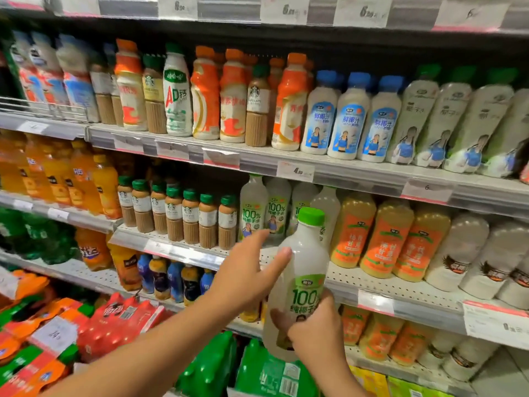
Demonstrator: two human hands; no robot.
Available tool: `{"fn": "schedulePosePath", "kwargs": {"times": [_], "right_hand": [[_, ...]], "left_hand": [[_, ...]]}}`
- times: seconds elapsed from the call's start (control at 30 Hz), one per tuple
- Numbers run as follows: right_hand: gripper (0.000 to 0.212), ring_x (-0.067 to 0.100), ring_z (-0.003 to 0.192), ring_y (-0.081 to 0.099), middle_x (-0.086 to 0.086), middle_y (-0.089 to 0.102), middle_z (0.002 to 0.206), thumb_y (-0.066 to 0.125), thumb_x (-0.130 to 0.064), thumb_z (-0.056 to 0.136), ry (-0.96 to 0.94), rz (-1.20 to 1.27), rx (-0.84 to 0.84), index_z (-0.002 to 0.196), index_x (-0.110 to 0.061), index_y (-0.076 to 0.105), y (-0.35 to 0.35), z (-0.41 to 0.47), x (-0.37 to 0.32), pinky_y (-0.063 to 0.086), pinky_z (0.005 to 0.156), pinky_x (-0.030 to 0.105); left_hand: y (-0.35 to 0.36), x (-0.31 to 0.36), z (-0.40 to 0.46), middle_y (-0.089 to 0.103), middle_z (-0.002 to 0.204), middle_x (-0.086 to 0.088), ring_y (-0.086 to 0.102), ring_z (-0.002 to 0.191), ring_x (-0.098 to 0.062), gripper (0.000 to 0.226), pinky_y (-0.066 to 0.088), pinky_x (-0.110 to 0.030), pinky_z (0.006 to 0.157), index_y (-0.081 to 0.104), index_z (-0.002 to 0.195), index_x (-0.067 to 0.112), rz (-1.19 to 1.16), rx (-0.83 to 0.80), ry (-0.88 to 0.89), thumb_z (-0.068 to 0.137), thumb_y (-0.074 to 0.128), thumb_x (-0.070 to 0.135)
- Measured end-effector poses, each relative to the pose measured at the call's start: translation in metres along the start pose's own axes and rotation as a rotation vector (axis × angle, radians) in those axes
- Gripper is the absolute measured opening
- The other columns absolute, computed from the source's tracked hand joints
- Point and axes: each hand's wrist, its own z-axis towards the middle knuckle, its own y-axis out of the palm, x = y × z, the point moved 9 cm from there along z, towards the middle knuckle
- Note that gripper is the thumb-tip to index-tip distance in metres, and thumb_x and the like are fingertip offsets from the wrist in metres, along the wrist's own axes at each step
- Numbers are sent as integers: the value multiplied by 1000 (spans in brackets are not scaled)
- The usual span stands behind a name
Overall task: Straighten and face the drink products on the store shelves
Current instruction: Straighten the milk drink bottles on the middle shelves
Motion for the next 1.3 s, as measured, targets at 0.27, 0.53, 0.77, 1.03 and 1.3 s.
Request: {"fn": "schedulePosePath", "kwargs": {"times": [0.27, 0.53, 0.77, 1.03, 1.3], "right_hand": [[71, -6, 69, 50, -18, 54, 81, 89, -42, 51, -10, 24, 163, 103, -29, 42, 17, 68, 5, 36, 45, 11], [71, -7, 68, 47, -18, 49, 80, 89, -46, 52, 17, -2, 295, 98, -27, 39, 47, 101, -2, 32, 44, 10], [63, -6, 65, 49, -15, 51, 80, 90, -42, 56, 26, -9, 381, 83, -33, 34, 70, 119, -6, 38, 38, 6], [68, -5, 70, 46, -13, 48, 83, 89, -45, 60, 44, -18, 388, 97, -22, 36, 84, 155, -3, 34, 38, 9], [53, -4, 74, 48, -14, 48, 88, 82, -29, 77, 15, 28, 262, 100, -20, 35, 107, 199, 12, 36, 47, 9]], "left_hand": [[-48, 9, 153, 6, 163, -2, -2, 150, -23, 72, -3, -44, 120, 10, 155, 22, 738, 196, 343, 95, 29, 58], [-56, -5, 198, 51, 142, -9, 44, 131, -31, 55, 30, -46, 112, 43, 142, 13, 704, 204, 528, 95, 50, 41], [-59, -7, 201, 62, 125, -7, 55, 114, -32, 44, 36, -43, 97, 56, 128, 13, 576, 320, 657, 90, 59, 35], [-58, -13, 200, 62, 127, -4, 53, 116, -32, 44, 32, -43, 99, 58, 128, 14, 495, 418, 704, 89, 61, 32], [-56, -17, 202, 60, 130, -2, 52, 119, -30, 45, 25, -41, 100, 57, 130, 15, 466, 435, 685, 89, 57, 33]]}}
